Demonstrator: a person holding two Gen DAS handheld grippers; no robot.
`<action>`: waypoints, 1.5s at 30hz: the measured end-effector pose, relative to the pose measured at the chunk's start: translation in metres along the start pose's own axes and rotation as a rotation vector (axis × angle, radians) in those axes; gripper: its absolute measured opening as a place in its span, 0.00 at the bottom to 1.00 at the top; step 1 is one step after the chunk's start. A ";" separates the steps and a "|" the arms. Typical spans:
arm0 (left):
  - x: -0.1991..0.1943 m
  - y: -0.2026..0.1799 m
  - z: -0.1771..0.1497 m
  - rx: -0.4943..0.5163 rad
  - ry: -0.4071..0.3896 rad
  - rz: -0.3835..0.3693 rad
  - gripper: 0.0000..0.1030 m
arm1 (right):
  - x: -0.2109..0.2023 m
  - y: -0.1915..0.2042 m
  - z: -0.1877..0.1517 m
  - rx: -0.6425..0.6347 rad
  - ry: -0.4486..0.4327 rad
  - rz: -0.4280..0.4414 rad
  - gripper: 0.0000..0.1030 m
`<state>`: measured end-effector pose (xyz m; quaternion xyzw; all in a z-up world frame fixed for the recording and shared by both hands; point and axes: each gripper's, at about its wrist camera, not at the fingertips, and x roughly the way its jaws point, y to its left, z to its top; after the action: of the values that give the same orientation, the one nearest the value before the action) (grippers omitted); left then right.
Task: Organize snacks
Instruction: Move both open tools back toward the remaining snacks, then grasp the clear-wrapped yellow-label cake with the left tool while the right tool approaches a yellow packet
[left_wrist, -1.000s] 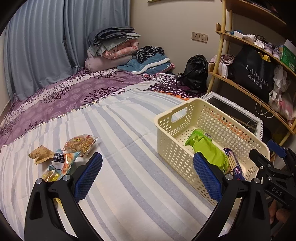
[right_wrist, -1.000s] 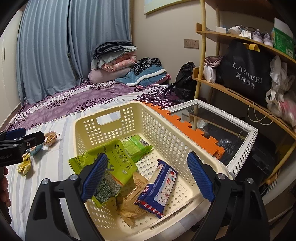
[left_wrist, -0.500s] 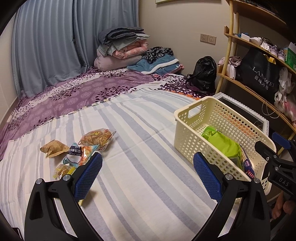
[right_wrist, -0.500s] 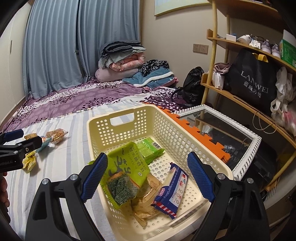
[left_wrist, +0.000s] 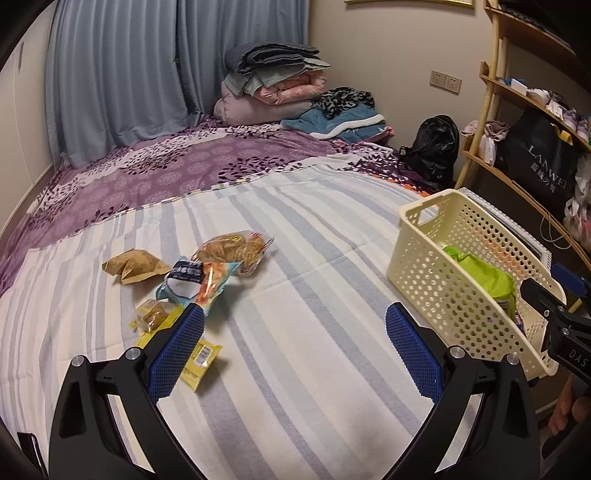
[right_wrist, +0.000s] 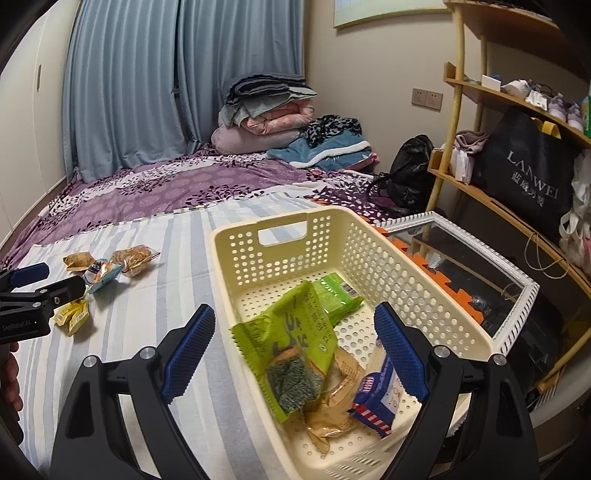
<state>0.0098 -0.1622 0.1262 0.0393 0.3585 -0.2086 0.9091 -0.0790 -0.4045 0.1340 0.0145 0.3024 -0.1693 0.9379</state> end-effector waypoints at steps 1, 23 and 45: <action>0.000 0.003 -0.001 -0.006 0.003 0.004 0.97 | 0.000 0.003 0.000 -0.005 0.001 0.003 0.85; 0.023 0.115 -0.049 -0.178 0.115 0.151 0.97 | 0.018 0.092 -0.011 -0.134 0.056 0.209 0.93; 0.086 0.171 -0.039 -0.249 0.162 0.108 0.97 | 0.061 0.174 -0.041 -0.217 0.212 0.438 0.93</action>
<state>0.1111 -0.0282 0.0261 -0.0376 0.4511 -0.1097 0.8849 0.0011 -0.2541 0.0531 -0.0032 0.4047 0.0737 0.9115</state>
